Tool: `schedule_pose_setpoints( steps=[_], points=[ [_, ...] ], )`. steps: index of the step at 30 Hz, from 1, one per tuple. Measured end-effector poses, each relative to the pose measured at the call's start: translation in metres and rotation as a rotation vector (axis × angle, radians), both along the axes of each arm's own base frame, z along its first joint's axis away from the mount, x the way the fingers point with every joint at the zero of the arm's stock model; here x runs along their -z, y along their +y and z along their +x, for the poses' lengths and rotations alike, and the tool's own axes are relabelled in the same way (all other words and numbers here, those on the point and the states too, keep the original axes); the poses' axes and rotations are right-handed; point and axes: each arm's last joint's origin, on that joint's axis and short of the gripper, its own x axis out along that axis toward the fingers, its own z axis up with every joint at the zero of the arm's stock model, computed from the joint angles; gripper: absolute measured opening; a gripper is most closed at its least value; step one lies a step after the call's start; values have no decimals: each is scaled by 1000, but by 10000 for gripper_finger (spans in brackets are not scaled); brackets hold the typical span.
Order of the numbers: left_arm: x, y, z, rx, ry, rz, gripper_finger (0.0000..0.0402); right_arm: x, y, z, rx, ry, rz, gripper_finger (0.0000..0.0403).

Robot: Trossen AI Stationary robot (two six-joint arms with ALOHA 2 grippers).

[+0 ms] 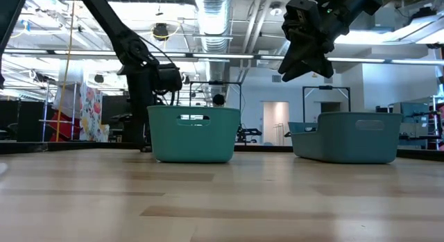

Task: Sort batteries
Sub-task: Put the black battery into the blue bin

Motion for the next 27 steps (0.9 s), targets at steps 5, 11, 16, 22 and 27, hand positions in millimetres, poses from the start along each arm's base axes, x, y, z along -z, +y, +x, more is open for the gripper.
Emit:
schedule_pose_setpoints(
  steps=[5, 11, 16, 22, 27],
  points=[
    [3, -6, 2, 15, 23, -28, 131, 0, -4, -1, 5, 1, -9, 122],
    [-3, -13, 0, 87, 45, -44, 44, 0, -8, -1, 20, 0, -11, 122],
    [-21, -23, -3, 135, 31, -46, 38, 0, -8, -1, 20, -2, -11, 122],
    [-73, -45, -21, 158, -16, 29, 38, 0, -6, -1, 12, -2, -11, 122],
    [-119, -73, -35, 197, -167, 129, 38, 0, -6, -1, 13, -3, -11, 122]
  ],
)
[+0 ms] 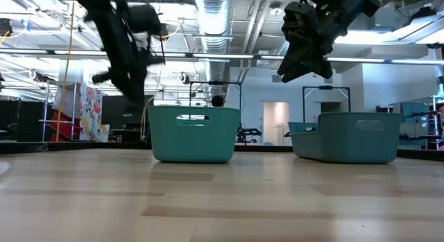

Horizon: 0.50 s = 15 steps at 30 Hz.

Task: Sort batteries
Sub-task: Put the black battery into the blue bin

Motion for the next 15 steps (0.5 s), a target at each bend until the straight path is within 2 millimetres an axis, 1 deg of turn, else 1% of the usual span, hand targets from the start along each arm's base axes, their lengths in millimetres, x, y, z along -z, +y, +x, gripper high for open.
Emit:
schedule_pose_setpoints(
  steps=[2, 4, 8, 12, 15],
  points=[
    [-15, -12, -3, 24, -79, 37, 38, 0, 0, 0, 0, 0, 0, 122],
    [-27, -24, -3, 37, -158, 63, 38, 0, 0, 0, 0, 0, 0, 122],
    [-35, -45, 6, 76, -228, 54, 38, 0, 0, 0, 1, 0, 0, 122],
    [-38, -56, 31, 137, -226, 51, 38, 0, 0, 0, 1, -1, 0, 122],
    [-40, -61, 55, 189, -199, 43, 38, 0, 0, 0, 1, -2, 0, 122]
  ],
)
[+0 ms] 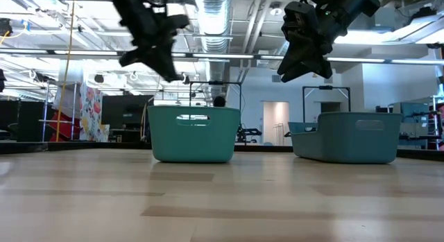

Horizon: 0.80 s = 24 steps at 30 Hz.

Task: Sort batteries
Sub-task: Put the black battery into the blue bin

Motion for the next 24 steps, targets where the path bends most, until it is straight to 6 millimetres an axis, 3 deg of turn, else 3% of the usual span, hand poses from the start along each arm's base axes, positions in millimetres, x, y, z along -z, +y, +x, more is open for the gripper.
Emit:
schedule_pose_setpoints(
  steps=[7, 12, 19, 24],
  points=[
    [6, 2, 61, 132, 95, -87, 38, 0, 0, 0, 0, 1, 1, 122],
    [34, 6, 93, 168, 252, -163, 38, 0, 0, 0, -1, 2, 1, 122],
    [85, 8, 114, 198, 382, -261, 38, 0, 7, 1, -26, 4, 0, 122],
    [103, 8, 118, 204, 422, -287, 38, 0, 11, 1, -48, 6, -5, 122]
  ],
)
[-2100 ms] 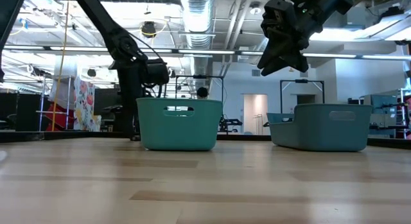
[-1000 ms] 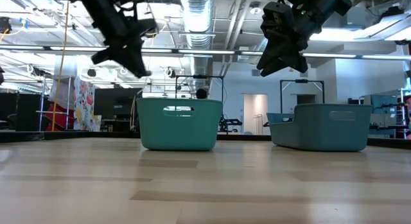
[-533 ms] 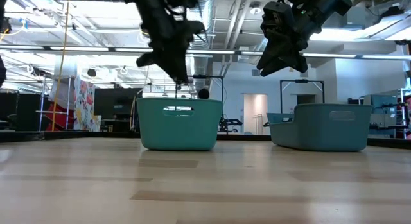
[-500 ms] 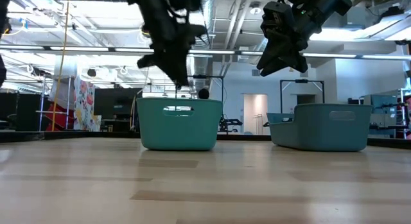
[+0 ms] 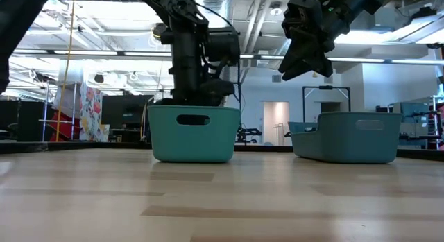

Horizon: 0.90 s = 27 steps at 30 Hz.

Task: Sort batteries
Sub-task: Put the black battery into the blue bin, then return to Home Position

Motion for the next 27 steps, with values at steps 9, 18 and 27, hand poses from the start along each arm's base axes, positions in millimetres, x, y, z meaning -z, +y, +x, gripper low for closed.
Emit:
schedule_pose_setpoints(
  steps=[9, 18, 27],
  points=[
    [1, 0, 1, -13, -2, -3, 155, 0, 1, 0, -4, 2, 0, 122],
    [-19, 1, 6, 87, -19, -23, 219, 0, 1, 0, -2, 2, 0, 122],
    [-86, -6, 24, 313, -150, 71, 218, 1, 0, -1, -3, 14, -1, 122]
  ],
)
